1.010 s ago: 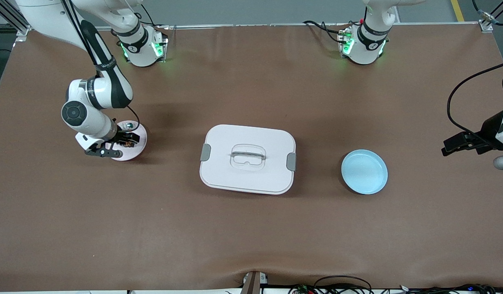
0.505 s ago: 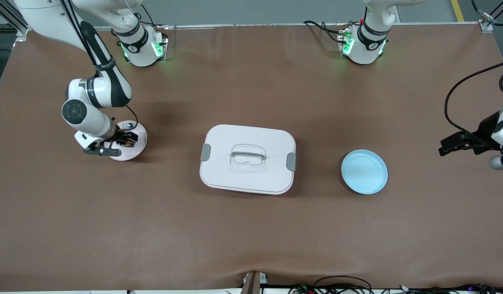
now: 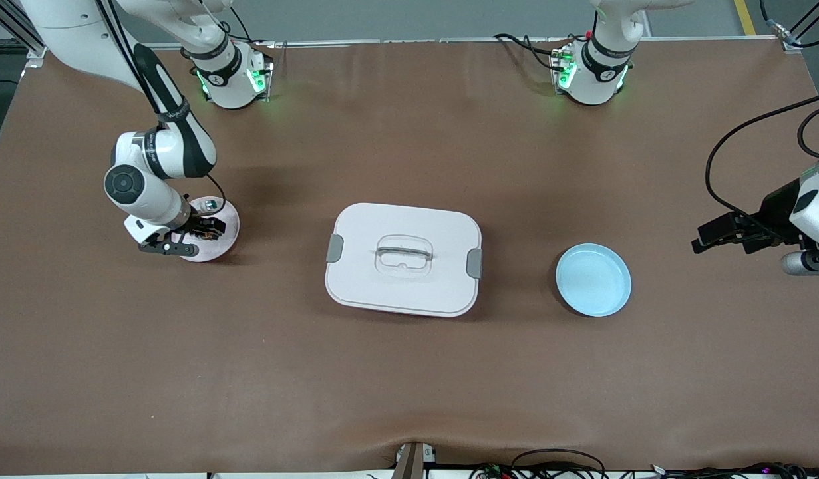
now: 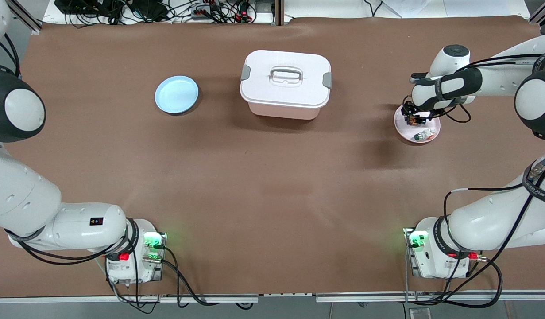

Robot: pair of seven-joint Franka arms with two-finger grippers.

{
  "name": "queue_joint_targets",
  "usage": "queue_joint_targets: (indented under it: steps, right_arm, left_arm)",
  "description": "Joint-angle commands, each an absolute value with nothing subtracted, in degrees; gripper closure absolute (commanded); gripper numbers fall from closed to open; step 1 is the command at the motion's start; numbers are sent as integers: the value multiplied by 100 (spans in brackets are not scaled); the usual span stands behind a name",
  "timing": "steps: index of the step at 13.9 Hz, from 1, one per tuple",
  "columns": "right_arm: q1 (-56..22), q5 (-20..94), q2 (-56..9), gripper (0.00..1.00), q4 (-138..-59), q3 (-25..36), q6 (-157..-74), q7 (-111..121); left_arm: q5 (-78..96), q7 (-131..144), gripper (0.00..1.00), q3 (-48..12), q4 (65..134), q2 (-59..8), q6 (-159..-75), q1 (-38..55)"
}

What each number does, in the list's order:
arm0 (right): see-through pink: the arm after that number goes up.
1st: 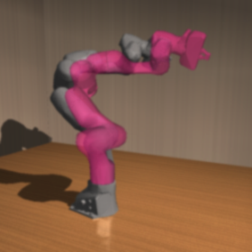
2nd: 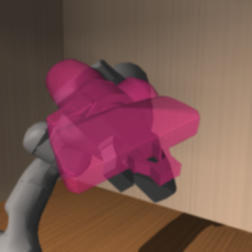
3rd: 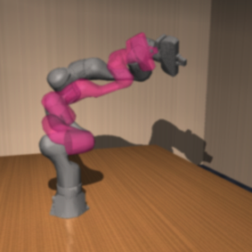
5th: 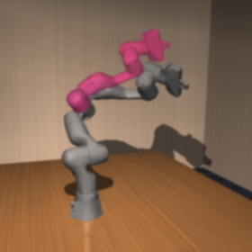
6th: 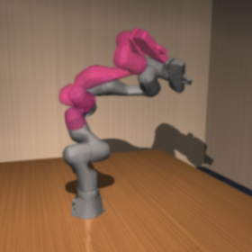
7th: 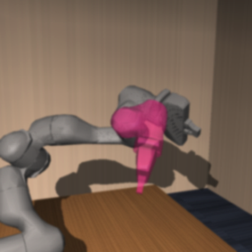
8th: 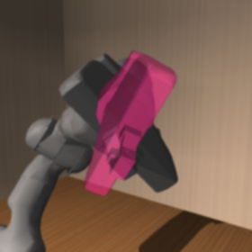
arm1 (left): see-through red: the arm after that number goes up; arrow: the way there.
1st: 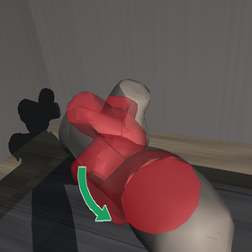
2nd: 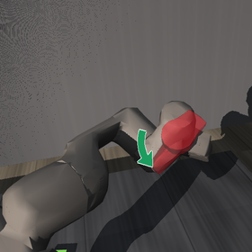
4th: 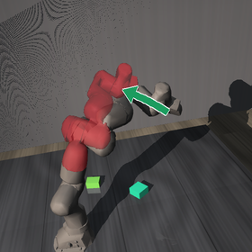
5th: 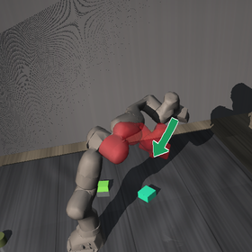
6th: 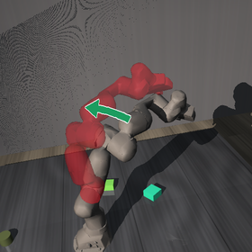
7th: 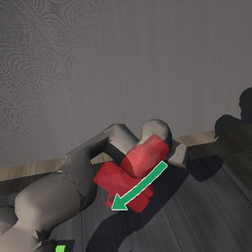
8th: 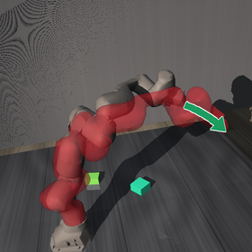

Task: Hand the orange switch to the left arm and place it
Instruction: 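Lower the right gripper and close it on the orange switch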

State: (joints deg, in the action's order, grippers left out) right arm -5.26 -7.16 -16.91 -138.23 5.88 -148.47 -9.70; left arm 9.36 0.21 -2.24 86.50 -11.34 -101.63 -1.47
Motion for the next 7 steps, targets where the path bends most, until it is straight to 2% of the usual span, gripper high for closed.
queue_joint_targets:
  steps: [1,5,6,7]
  right_arm:
    - [-439,-870,-1714,0,-13825,554,-14941,-1002]
    - [-439,-870,-1714,0,-13834,554,-14941,-1002]
    - [-439,-870,-1714,5,-13834,554,-14941,-1011]
    - [-431,-861,-1731,24,-13825,554,-14950,-1011]
  left_arm:
    - [1081,44,0,-465,8613,-1099,-10160,-158]
    - [1370,44,0,-659,8622,-1107,-10344,-158]
    - [1467,44,0,-685,8622,-1134,-10362,-158]
    - [1590,44,0,-746,8622,-1142,-10380,-158]
